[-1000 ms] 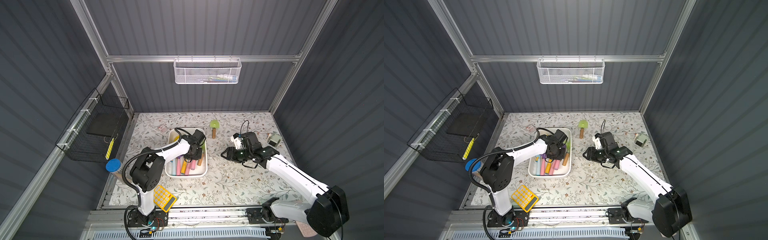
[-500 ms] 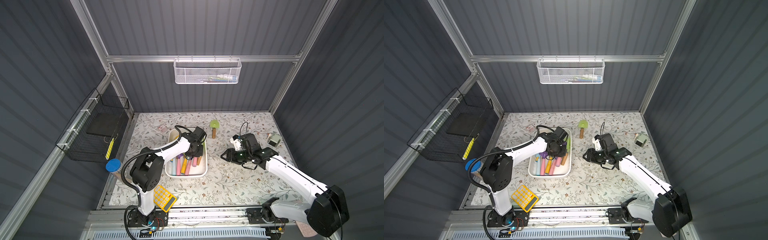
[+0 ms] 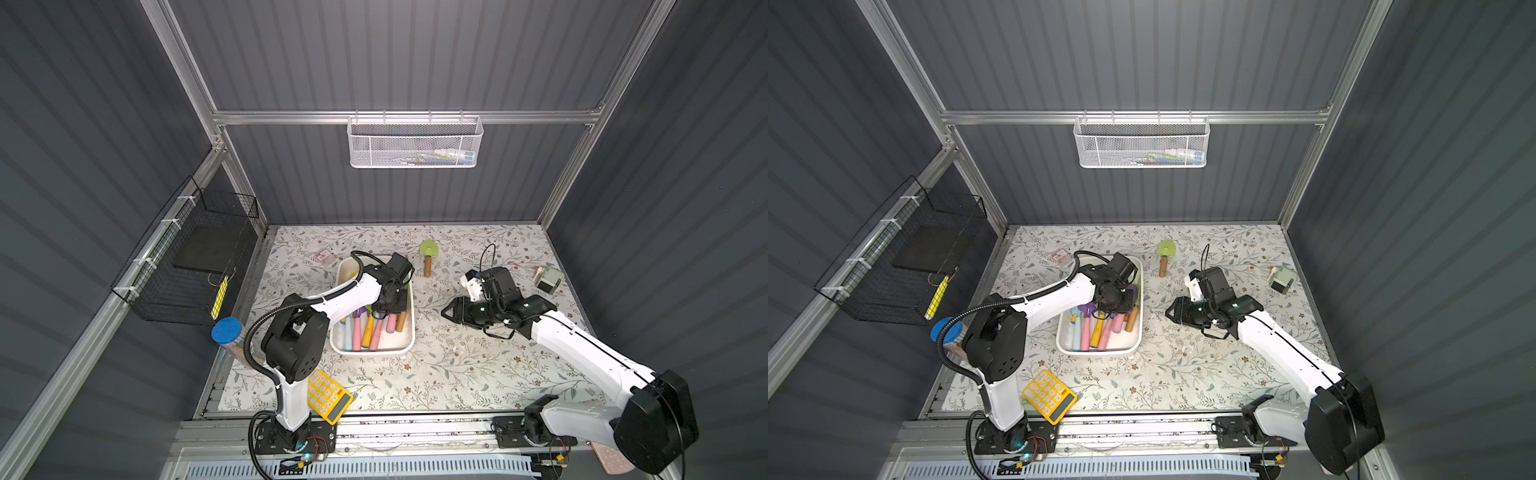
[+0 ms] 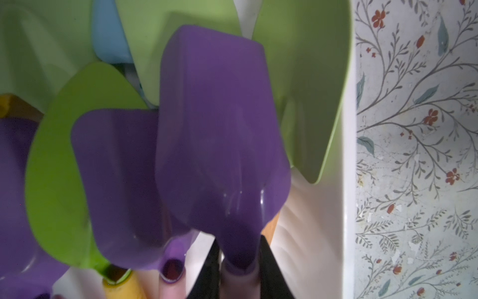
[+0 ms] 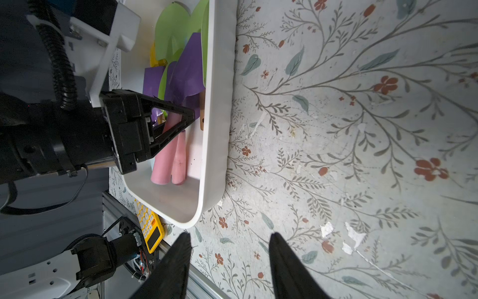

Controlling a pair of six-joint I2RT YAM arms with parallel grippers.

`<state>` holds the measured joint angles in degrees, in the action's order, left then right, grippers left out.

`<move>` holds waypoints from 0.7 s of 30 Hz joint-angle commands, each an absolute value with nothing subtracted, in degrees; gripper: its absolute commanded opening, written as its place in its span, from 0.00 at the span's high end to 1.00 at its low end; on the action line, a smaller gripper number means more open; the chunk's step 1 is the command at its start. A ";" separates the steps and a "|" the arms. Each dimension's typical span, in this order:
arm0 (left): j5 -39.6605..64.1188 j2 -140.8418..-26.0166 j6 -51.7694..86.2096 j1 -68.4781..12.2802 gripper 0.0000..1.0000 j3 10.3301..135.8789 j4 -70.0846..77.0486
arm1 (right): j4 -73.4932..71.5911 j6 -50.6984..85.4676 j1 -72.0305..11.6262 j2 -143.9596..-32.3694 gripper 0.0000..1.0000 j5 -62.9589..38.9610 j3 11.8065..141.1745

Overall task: Take the shovel out of the storage box
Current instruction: Pick up the shovel from the storage box.

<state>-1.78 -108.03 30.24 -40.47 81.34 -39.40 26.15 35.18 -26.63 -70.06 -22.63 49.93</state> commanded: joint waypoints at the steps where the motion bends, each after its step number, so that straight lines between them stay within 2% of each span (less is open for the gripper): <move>1: -2.66 -106.51 29.92 -40.62 1.00 83.16 -39.73 | 24.34 35.63 -27.24 -69.16 0.48 -25.15 49.43; 11: -5.45 -100.90 31.46 -40.58 1.00 88.76 -39.60 | 15.51 41.64 -28.79 -64.44 0.42 -32.70 47.03; 21: -3.18 -100.47 35.85 -40.75 1.00 90.14 -36.21 | 3.01 49.28 -33.02 -69.46 0.33 -33.49 46.76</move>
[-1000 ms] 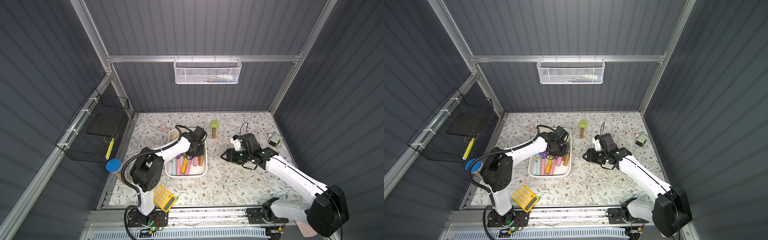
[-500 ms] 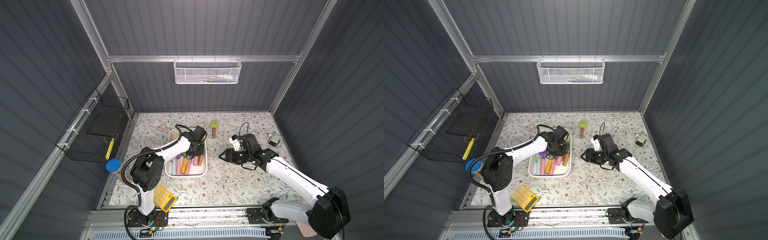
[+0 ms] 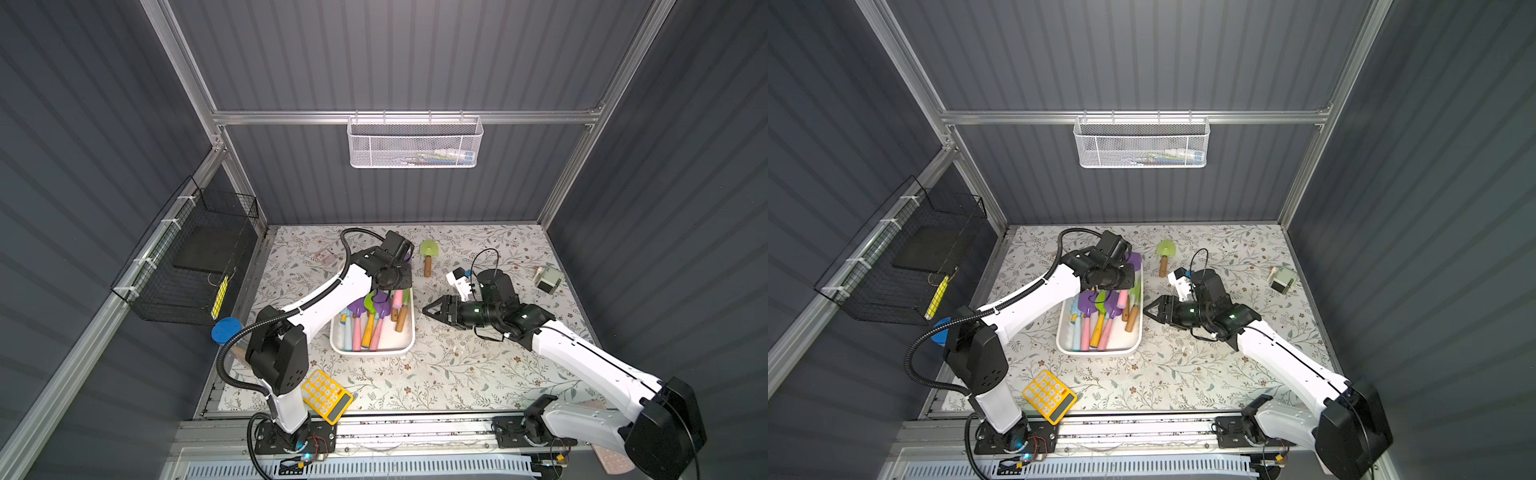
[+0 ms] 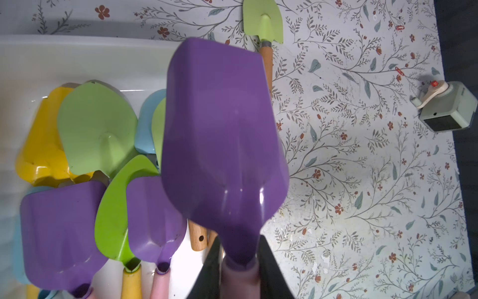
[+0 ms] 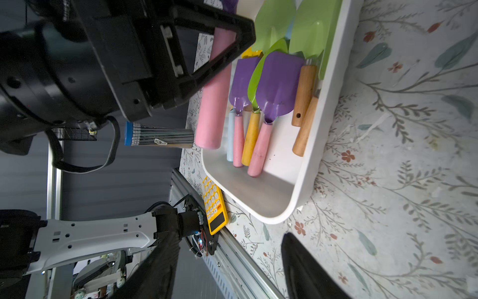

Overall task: Take the shovel out of the storage box
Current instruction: Pick up the shovel from the storage box, then place the shovel at the center of the board.

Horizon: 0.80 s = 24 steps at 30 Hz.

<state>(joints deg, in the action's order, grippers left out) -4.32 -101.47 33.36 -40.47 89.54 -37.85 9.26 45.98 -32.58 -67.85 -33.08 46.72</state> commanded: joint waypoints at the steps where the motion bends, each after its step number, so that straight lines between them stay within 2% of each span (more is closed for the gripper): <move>1: -2.97 -100.10 36.31 -40.77 1.00 89.79 -35.56 | 1.39 50.35 -33.01 -70.49 0.32 -33.27 46.80; 9: -1.76 -98.55 38.73 -40.75 1.00 88.21 -34.09 | -7.92 54.52 -34.09 -78.75 0.33 -35.29 49.25; 19: -0.76 -97.82 40.03 -40.74 1.00 87.16 -32.79 | -11.43 55.49 -35.20 -83.61 0.36 -35.47 52.97; 24: -0.13 -97.48 40.32 -40.78 1.00 87.10 -32.88 | -13.27 55.52 -35.43 -86.40 0.43 -36.15 53.20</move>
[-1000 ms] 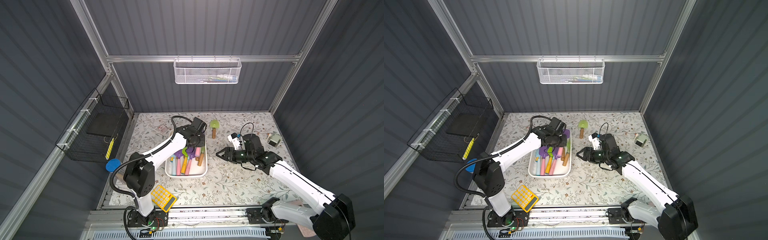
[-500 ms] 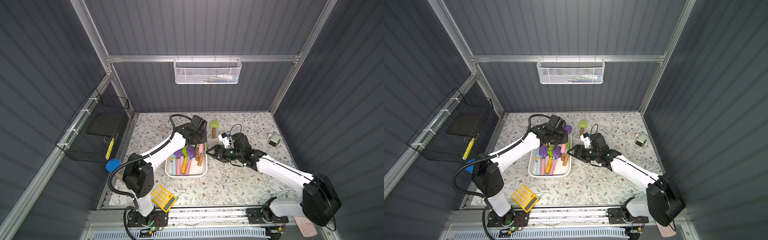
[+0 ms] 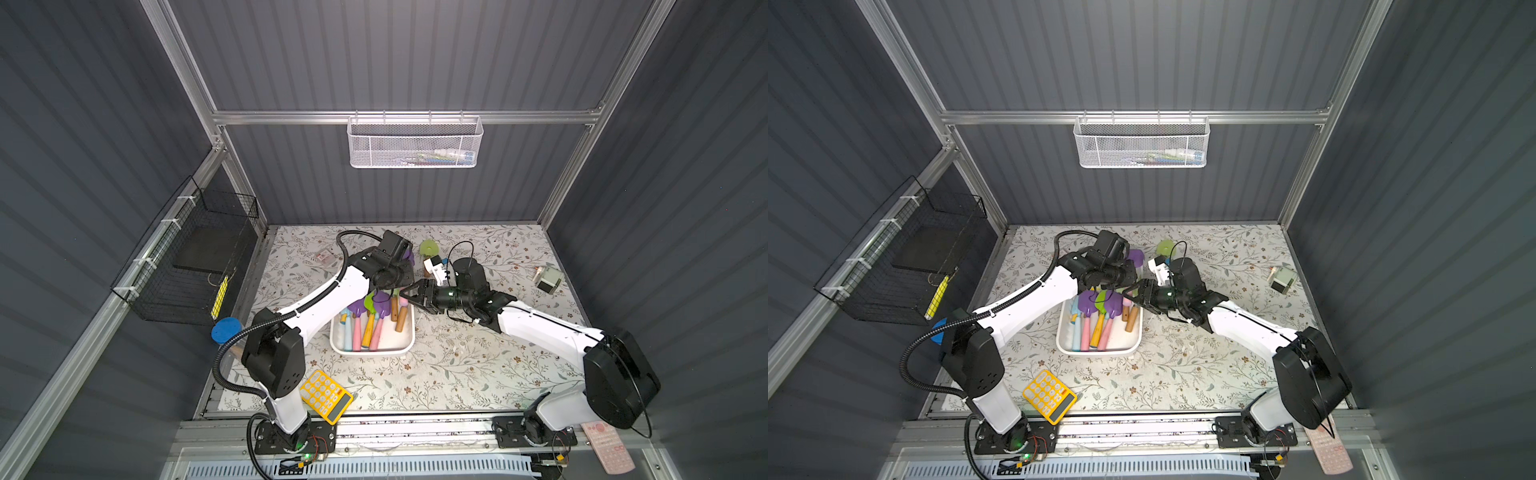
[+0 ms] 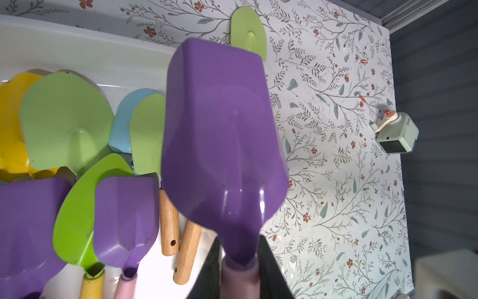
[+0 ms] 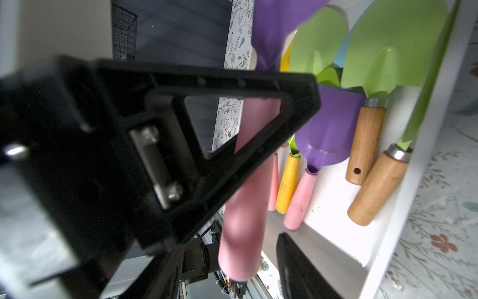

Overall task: Take the shovel out of the storage box
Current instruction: Place the shovel at the center of the board.

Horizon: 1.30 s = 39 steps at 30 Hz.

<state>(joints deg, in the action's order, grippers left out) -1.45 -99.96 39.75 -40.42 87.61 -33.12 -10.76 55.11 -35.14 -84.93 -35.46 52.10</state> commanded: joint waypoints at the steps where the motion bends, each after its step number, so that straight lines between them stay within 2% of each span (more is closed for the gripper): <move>1: -0.03 -97.31 40.36 -40.78 1.00 87.18 -32.80 | -14.55 55.80 -35.52 -86.80 0.44 -36.48 53.03; 7: 1.65 -97.03 40.61 -40.77 1.00 87.45 -32.84 | -22.94 58.56 -35.60 -88.46 0.52 -38.55 51.43; 19: 1.73 -96.08 40.13 -40.69 0.98 87.46 -33.70 | -23.23 58.27 -35.51 -88.87 0.83 -38.89 51.03; 23: 0.19 -96.06 38.46 -40.14 0.54 89.00 -35.23 | -20.85 56.81 -34.97 -86.71 0.87 -38.32 50.21; 26: 0.75 -95.94 37.76 -38.62 0.30 89.55 -35.51 | -19.27 55.63 -34.05 -85.19 0.89 -38.68 49.37; 30: 1.53 -94.05 36.69 -36.02 0.17 89.21 -35.80 | -16.98 53.71 -31.41 -83.23 0.89 -39.75 48.08; 35: 1.23 -91.00 33.89 -32.55 0.15 86.42 -36.37 | -16.33 53.17 -22.21 -82.82 0.89 -46.54 46.16; 39: -0.45 -92.05 28.43 -32.07 0.12 84.66 -39.08 | -9.97 48.39 -14.06 -85.79 0.87 -51.27 49.97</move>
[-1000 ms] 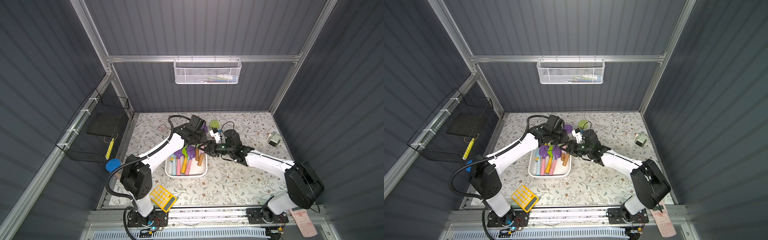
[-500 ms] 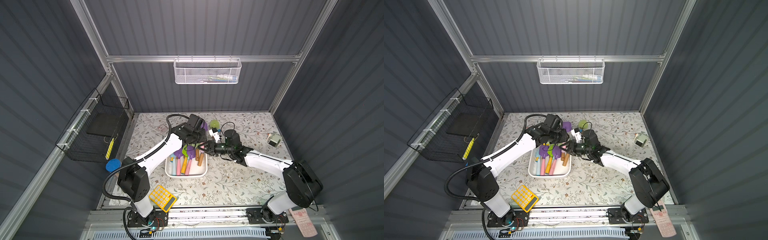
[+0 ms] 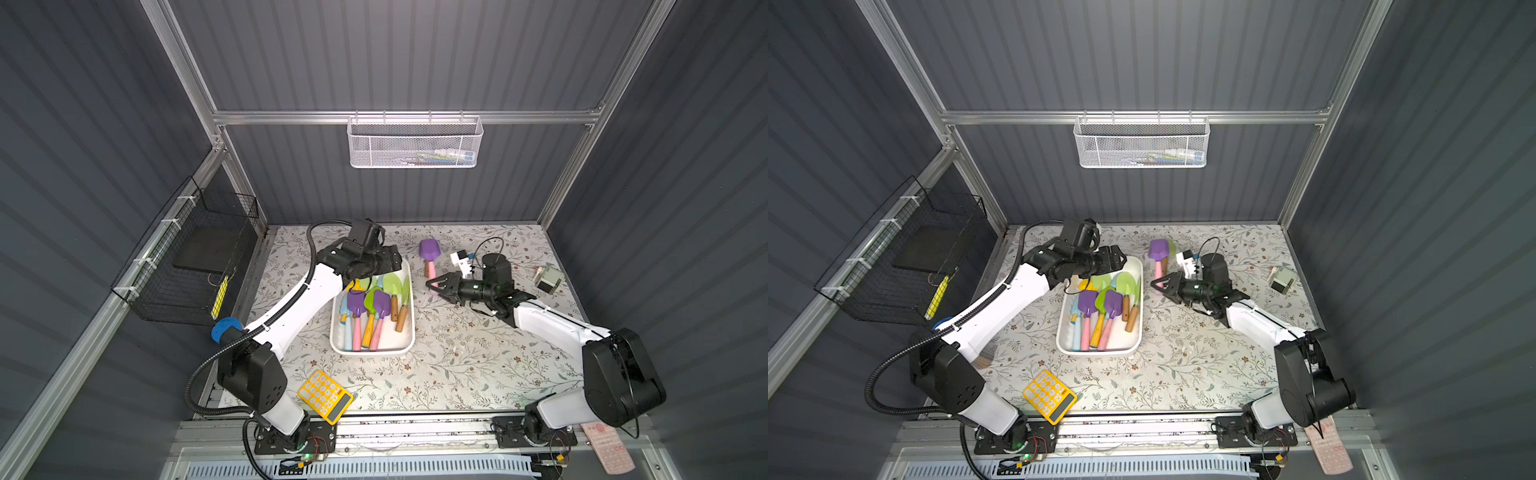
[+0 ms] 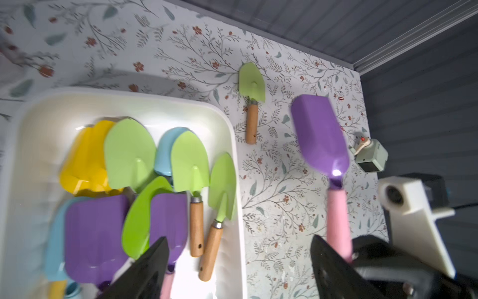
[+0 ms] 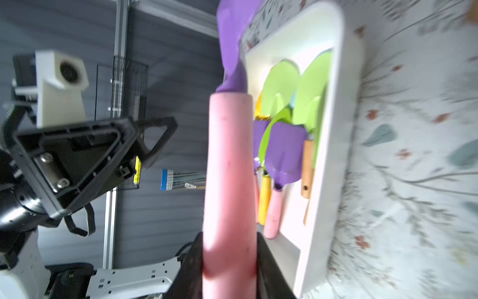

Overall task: Take the shovel out of the storage box
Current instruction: Place the shovel at the center of the board.

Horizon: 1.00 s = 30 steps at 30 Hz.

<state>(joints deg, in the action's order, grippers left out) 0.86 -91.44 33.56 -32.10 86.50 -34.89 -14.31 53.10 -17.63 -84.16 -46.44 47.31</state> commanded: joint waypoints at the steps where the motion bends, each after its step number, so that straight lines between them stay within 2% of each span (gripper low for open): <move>1: -0.78 -92.57 27.44 -32.01 0.11 84.13 -39.37 | -7.40 46.80 -12.66 -87.04 0.87 -51.71 51.46; 4: 0.73 -94.81 24.29 -32.04 0.11 82.68 -39.44 | -2.69 42.98 -8.90 -91.70 0.88 -52.65 56.03; 14: 8.28 -96.60 21.50 -32.08 0.11 75.11 -34.82 | -2.59 41.25 -0.57 -109.57 0.86 -57.55 67.66; 23: 9.49 -94.42 21.54 -32.08 0.11 71.65 -33.76 | 5.46 37.69 0.00 -121.41 0.85 -58.74 81.16; 30: 9.67 -92.57 22.30 -32.08 0.11 69.02 -33.14 | 8.38 37.19 -0.07 -127.02 0.85 -59.60 85.81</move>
